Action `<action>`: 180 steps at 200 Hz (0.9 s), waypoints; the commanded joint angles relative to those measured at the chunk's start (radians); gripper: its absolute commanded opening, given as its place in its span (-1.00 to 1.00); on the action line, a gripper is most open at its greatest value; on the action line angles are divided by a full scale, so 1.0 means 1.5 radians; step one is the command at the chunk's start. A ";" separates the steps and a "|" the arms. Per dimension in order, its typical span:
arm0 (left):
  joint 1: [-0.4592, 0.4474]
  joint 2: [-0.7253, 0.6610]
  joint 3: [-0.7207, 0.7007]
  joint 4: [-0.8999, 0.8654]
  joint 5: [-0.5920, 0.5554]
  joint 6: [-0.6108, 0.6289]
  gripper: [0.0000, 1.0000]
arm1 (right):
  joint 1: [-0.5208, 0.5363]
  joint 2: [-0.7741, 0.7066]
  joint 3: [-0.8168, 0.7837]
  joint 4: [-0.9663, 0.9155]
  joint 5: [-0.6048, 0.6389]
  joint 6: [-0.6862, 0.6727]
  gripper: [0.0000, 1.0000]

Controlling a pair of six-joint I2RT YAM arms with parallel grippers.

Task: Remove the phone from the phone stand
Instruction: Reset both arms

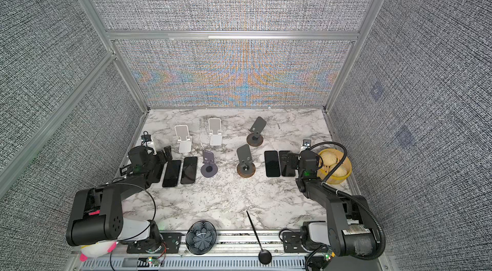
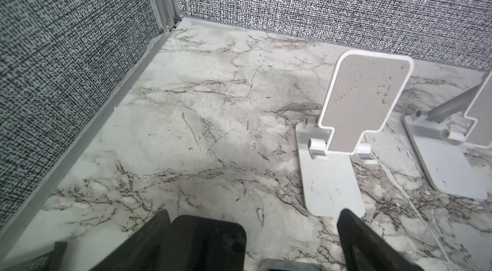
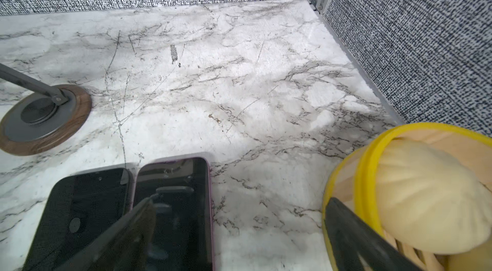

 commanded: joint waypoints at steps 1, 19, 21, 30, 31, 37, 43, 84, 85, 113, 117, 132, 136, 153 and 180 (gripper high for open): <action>-0.001 0.006 0.005 0.038 0.011 0.008 0.96 | 0.002 0.017 -0.003 0.088 0.005 -0.023 0.98; -0.001 0.006 0.007 0.039 0.013 0.010 0.96 | 0.006 0.051 -0.012 0.140 0.008 -0.031 0.98; -0.002 0.007 0.007 0.038 0.013 0.010 0.96 | 0.007 0.056 -0.014 0.148 0.008 -0.032 0.98; -0.003 0.008 0.007 0.039 0.014 0.012 0.96 | 0.009 0.078 -0.020 0.182 0.009 -0.035 0.98; -0.003 0.008 0.007 0.039 0.014 0.012 0.96 | 0.009 0.080 -0.021 0.185 0.008 -0.036 0.98; -0.004 0.008 0.007 0.040 0.015 0.015 0.96 | 0.011 0.092 -0.025 0.210 0.006 -0.042 0.98; -0.007 0.007 0.004 0.042 0.014 0.019 0.96 | 0.014 0.103 -0.029 0.228 0.006 -0.046 0.98; -0.041 0.013 -0.010 0.074 -0.012 0.049 0.96 | 0.021 0.142 -0.035 0.272 0.012 -0.051 0.98; -0.041 0.014 -0.010 0.075 -0.013 0.049 0.97 | 0.021 0.140 -0.033 0.267 0.013 -0.050 0.98; -0.042 0.024 -0.030 0.118 -0.010 0.051 0.96 | 0.019 0.143 -0.001 0.211 0.023 -0.042 0.98; -0.043 0.029 -0.035 0.130 -0.009 0.051 0.96 | 0.019 0.147 0.003 0.212 0.026 -0.043 0.98; -0.044 0.057 -0.059 0.205 -0.004 0.056 0.96 | 0.020 0.149 0.000 0.217 0.025 -0.043 0.98; -0.044 0.064 -0.065 0.224 -0.003 0.056 0.96 | 0.020 0.148 0.001 0.215 0.026 -0.041 0.98; -0.044 0.067 -0.069 0.237 -0.004 0.056 0.96 | 0.018 0.148 0.000 0.216 0.028 -0.040 0.98; -0.045 0.069 -0.069 0.239 -0.004 0.054 0.97 | 0.019 0.148 0.000 0.215 0.028 -0.042 0.98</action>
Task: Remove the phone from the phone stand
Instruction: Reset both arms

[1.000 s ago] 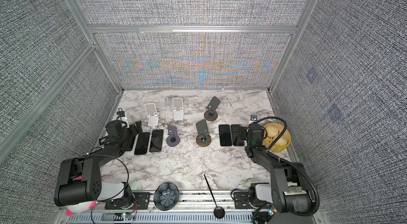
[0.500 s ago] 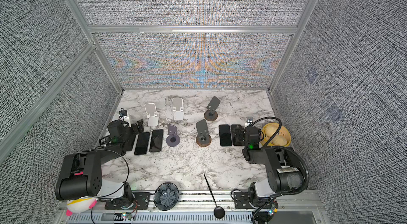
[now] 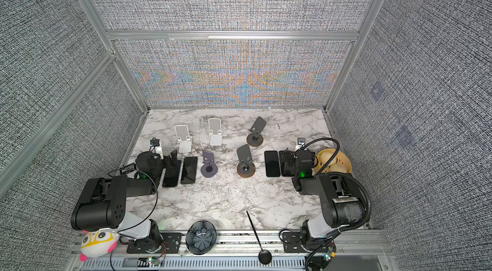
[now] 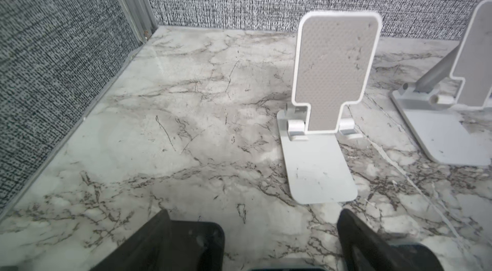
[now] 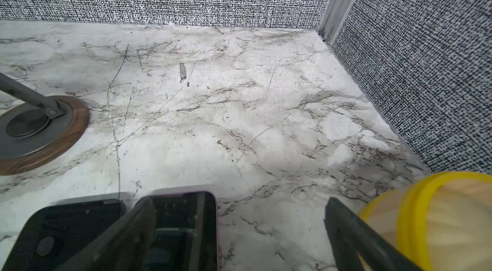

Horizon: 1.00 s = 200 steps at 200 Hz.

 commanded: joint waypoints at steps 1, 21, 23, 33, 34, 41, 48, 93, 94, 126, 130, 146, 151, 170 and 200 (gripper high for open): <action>-0.001 0.001 0.000 0.048 0.004 0.005 0.96 | 0.001 -0.001 0.002 0.009 0.011 0.003 0.98; 0.000 0.000 0.000 0.049 0.003 0.005 0.96 | 0.001 0.000 0.002 0.009 0.011 0.003 0.98; 0.000 0.000 0.000 0.049 0.003 0.005 0.96 | 0.001 0.000 0.002 0.010 0.011 0.003 0.98; 0.000 0.000 0.000 0.049 0.004 0.005 0.96 | 0.000 -0.001 0.003 0.009 0.010 0.003 0.98; 0.000 0.000 0.000 0.049 0.004 0.005 0.96 | 0.000 0.000 0.003 0.010 0.010 0.003 0.98; 0.000 0.000 -0.001 0.049 0.004 0.005 0.96 | 0.001 0.000 0.003 0.009 0.011 0.003 0.98; 0.000 0.000 -0.001 0.049 0.004 0.005 0.96 | 0.001 -0.001 0.002 0.010 0.011 0.003 0.98; 0.000 -0.001 -0.001 0.049 0.004 0.005 0.96 | 0.001 0.000 0.003 0.010 0.010 0.003 0.98; 0.000 -0.001 -0.002 0.049 0.004 0.005 0.97 | 0.001 0.000 0.003 0.009 0.010 0.003 0.98; 0.000 0.000 -0.002 0.049 0.003 0.005 0.96 | 0.000 0.000 0.004 0.007 0.010 0.003 0.98; 0.000 0.000 -0.002 0.049 0.004 0.005 0.96 | 0.001 0.001 0.006 0.004 0.011 0.003 0.98; -0.001 -0.001 -0.001 0.049 0.004 0.005 0.96 | 0.001 0.004 0.010 -0.001 0.012 0.003 0.98; 0.000 -0.001 -0.001 0.050 0.003 0.005 0.96 | 0.002 0.004 0.011 -0.002 0.011 0.003 0.98; 0.000 -0.001 -0.001 0.049 0.003 0.006 0.96 | 0.001 0.004 0.011 -0.002 0.013 0.004 0.98; 0.000 0.000 -0.002 0.049 0.003 0.005 0.97 | 0.001 0.000 0.005 0.007 0.012 0.003 0.98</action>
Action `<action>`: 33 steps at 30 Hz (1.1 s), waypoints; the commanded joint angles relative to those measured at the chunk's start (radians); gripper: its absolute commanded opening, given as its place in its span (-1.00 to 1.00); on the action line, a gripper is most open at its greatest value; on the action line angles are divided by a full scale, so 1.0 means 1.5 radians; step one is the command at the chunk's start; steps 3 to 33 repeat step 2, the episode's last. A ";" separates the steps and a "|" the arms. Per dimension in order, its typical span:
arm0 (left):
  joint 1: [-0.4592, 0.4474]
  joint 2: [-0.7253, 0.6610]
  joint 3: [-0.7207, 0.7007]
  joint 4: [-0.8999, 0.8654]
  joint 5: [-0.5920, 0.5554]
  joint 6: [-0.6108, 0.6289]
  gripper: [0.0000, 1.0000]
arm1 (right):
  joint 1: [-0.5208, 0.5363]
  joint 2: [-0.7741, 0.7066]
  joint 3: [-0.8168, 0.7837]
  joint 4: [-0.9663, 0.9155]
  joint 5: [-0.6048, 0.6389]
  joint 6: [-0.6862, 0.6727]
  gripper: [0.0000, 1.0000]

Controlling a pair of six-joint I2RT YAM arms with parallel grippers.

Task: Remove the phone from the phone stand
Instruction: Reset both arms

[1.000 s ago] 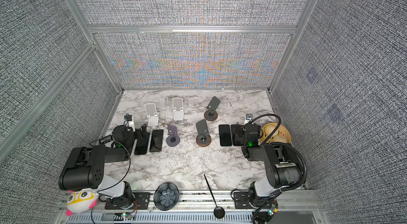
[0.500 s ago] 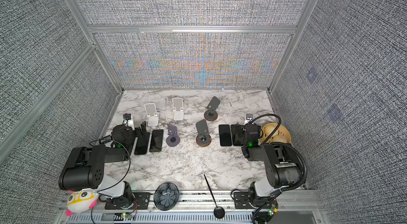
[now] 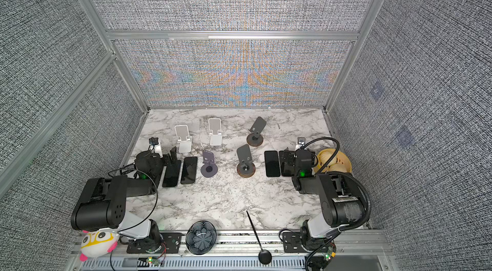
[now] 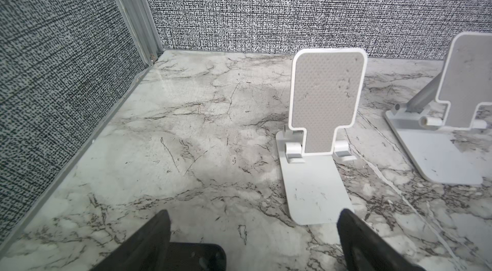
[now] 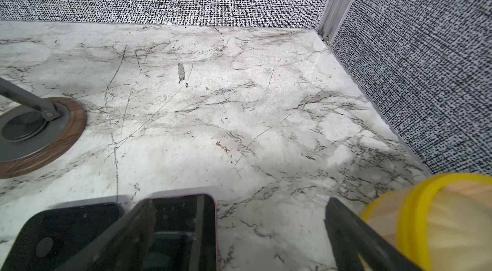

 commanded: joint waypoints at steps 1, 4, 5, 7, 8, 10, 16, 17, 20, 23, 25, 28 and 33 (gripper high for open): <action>0.000 -0.001 -0.001 0.020 0.003 0.004 0.97 | 0.000 -0.002 -0.002 0.013 0.009 0.002 0.97; 0.000 -0.001 -0.001 0.021 0.003 0.004 0.96 | 0.000 -0.002 -0.003 0.013 0.009 0.001 0.98; 0.000 -0.001 -0.001 0.021 0.003 0.004 0.96 | 0.000 -0.002 -0.003 0.013 0.009 0.001 0.98; 0.000 -0.001 -0.001 0.021 0.003 0.004 0.96 | 0.000 -0.002 -0.003 0.013 0.009 0.001 0.98; 0.000 -0.001 -0.001 0.021 0.003 0.004 0.96 | 0.000 -0.002 -0.003 0.013 0.009 0.001 0.98; 0.000 -0.001 -0.001 0.021 0.003 0.004 0.96 | 0.000 -0.002 -0.003 0.013 0.009 0.001 0.98; 0.000 -0.001 -0.001 0.021 0.003 0.004 0.96 | 0.000 -0.002 -0.003 0.013 0.009 0.001 0.98; 0.000 -0.001 -0.001 0.021 0.003 0.004 0.96 | 0.000 -0.002 -0.003 0.013 0.009 0.001 0.98; 0.000 -0.001 -0.001 0.021 0.003 0.004 0.96 | 0.000 -0.002 -0.003 0.013 0.009 0.001 0.98; 0.000 -0.001 -0.001 0.021 0.003 0.004 0.96 | 0.000 -0.002 -0.003 0.013 0.009 0.001 0.98; 0.000 -0.001 -0.001 0.021 0.003 0.004 0.96 | 0.000 -0.002 -0.003 0.013 0.009 0.001 0.98; 0.000 -0.001 -0.001 0.021 0.003 0.004 0.96 | 0.000 -0.002 -0.003 0.013 0.009 0.001 0.98; 0.000 -0.001 -0.001 0.021 0.003 0.004 0.96 | 0.000 -0.002 -0.003 0.013 0.009 0.001 0.98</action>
